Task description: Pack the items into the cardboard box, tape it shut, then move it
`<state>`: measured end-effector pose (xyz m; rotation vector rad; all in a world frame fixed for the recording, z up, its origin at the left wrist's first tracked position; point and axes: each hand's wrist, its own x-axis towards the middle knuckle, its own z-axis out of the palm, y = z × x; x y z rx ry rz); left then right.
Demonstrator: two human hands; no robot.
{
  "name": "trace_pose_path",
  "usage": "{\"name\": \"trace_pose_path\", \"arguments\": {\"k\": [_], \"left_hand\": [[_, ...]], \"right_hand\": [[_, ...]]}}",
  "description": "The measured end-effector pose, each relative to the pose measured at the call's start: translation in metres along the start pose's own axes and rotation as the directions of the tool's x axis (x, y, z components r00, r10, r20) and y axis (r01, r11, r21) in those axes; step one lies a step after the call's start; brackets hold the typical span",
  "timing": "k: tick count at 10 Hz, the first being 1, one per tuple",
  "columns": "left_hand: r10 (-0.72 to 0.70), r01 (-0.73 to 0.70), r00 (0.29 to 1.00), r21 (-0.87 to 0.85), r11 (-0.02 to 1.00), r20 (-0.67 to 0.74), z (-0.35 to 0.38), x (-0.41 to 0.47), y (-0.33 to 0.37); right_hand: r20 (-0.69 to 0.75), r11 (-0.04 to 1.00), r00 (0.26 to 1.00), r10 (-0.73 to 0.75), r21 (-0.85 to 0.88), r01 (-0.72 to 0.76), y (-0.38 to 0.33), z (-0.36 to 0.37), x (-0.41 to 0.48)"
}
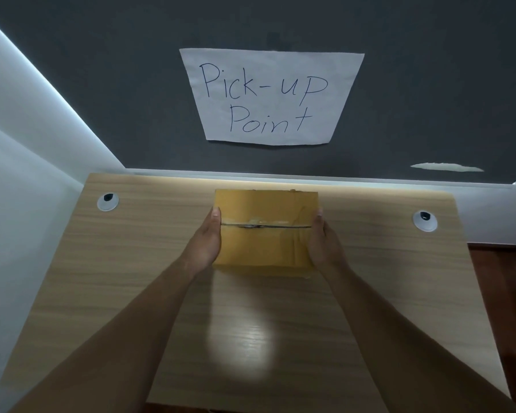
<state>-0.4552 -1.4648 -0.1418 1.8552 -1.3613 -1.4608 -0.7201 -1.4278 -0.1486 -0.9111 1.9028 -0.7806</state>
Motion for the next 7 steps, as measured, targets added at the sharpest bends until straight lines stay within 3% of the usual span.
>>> {"name": "trace_pose_path", "arguments": {"k": [1, 3, 5, 6, 7], "left_hand": [[-0.02, 0.021, 0.999, 0.017, 1.0, -0.049, 0.0, -0.001, 0.002], [-0.122, 0.12, 0.992, -0.087, 0.989, -0.019, -0.006, -0.007, -0.013], [-0.18, 0.174, 0.984, -0.162, 0.971, -0.019, -0.01, -0.04, -0.025], [-0.171, 0.16, 0.983, -0.15, 0.976, -0.063, -0.01, -0.053, -0.056], [-0.175, 0.164, 0.982, -0.141, 0.976, -0.075, -0.008, -0.06, -0.095]], "right_hand": [[0.076, 0.999, 0.997, 0.034, -0.001, -0.034, -0.005, -0.006, 0.004], [0.147, 0.998, 0.988, 0.053, 0.025, -0.058, -0.001, -0.018, -0.005], [0.115, 0.981, 0.979, 0.166, 0.081, -0.176, 0.029, -0.02, -0.03], [0.094, 0.94, 0.966, 0.241, 0.224, -0.256, 0.053, -0.015, -0.043], [0.074, 0.975, 0.978, 0.195, 0.093, -0.202, 0.082, -0.008, -0.055]]}}
